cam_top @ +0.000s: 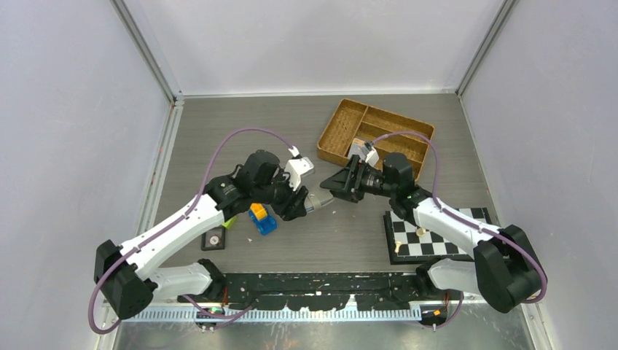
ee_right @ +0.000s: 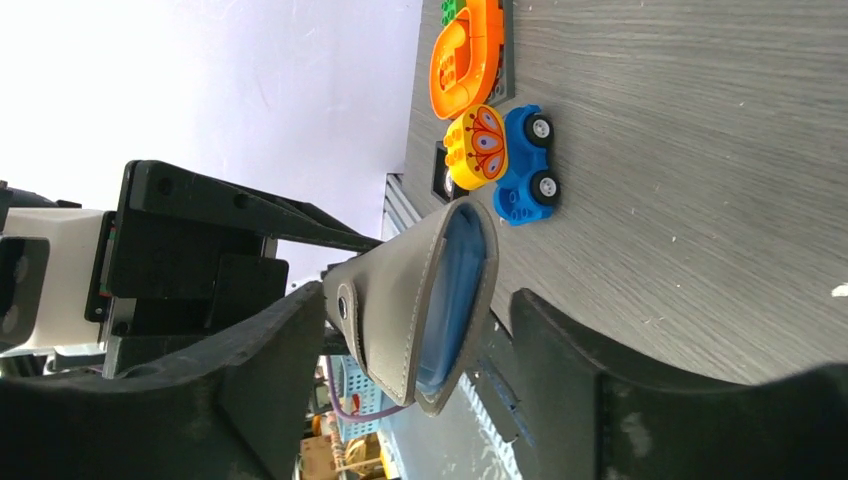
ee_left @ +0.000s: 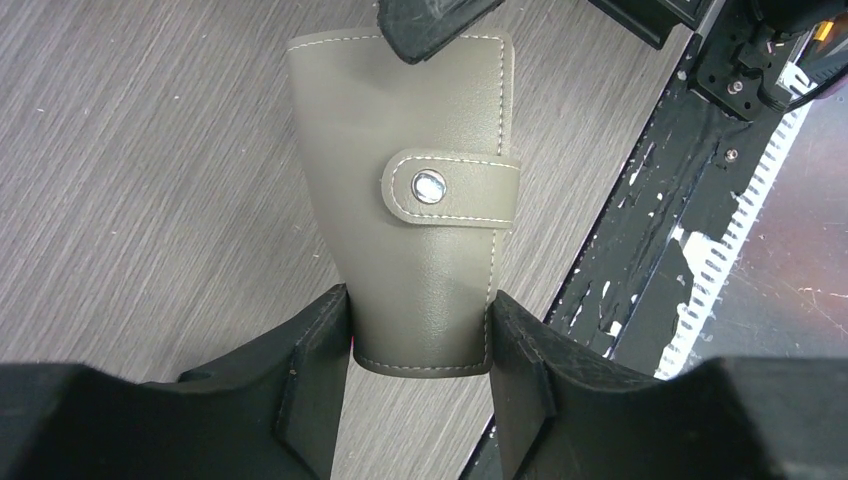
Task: Put the credit cards into the card holder
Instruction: Pick up the card holder from the corner of the board, then open the card holder at the center of the board.
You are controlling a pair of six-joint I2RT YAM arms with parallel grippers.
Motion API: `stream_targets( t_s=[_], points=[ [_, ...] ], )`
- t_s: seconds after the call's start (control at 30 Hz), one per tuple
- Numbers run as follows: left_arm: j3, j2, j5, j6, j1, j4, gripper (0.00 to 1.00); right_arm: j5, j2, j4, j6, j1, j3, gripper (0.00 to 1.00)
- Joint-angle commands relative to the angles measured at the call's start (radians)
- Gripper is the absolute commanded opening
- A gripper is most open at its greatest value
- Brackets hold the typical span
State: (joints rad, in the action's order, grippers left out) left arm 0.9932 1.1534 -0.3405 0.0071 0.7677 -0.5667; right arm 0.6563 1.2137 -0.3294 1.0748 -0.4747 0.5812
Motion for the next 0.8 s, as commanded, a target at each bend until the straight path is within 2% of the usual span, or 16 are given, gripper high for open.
stream_targets(
  t_s=[0.0,0.1,0.33,0.37,0.4,0.47,0.53,0.6,0.67,0.77],
  points=[
    [-0.003,-0.057,-0.015,-0.002,0.005,0.074,0.51,-0.001,0.008,-0.097,0.034,-0.016,0.032,0.64],
    [-0.012,-0.070,-0.020,-0.022,0.005,0.092,0.51,0.006,0.016,-0.100,0.035,-0.019,0.038,0.52],
    [-0.004,-0.066,-0.037,-0.052,0.005,0.111,0.53,0.026,0.030,-0.120,0.030,-0.038,0.050,0.51],
    [-0.004,-0.066,-0.041,-0.054,0.005,0.115,0.54,0.032,0.030,-0.127,0.027,-0.042,0.052,0.49],
    [-0.002,-0.063,-0.047,-0.056,0.005,0.117,0.55,0.039,0.027,-0.132,0.025,-0.042,0.054,0.42],
    [0.004,-0.062,-0.064,-0.052,0.005,0.113,0.62,0.044,0.011,-0.118,0.002,-0.042,0.064,0.19],
    [0.017,-0.067,-0.065,-0.054,0.004,0.102,0.75,0.033,-0.022,-0.059,-0.054,-0.041,0.080,0.02],
    [0.025,-0.077,-0.074,-0.069,0.001,0.111,0.90,0.021,-0.062,0.036,-0.143,-0.042,0.108,0.00],
    [0.044,-0.083,-0.136,-0.088,-0.017,0.107,0.95,0.007,-0.106,0.182,-0.281,-0.041,0.144,0.00],
    [0.058,-0.092,-0.242,-0.115,-0.043,0.125,0.98,0.054,-0.165,0.274,-0.398,-0.042,0.186,0.00]
  ],
)
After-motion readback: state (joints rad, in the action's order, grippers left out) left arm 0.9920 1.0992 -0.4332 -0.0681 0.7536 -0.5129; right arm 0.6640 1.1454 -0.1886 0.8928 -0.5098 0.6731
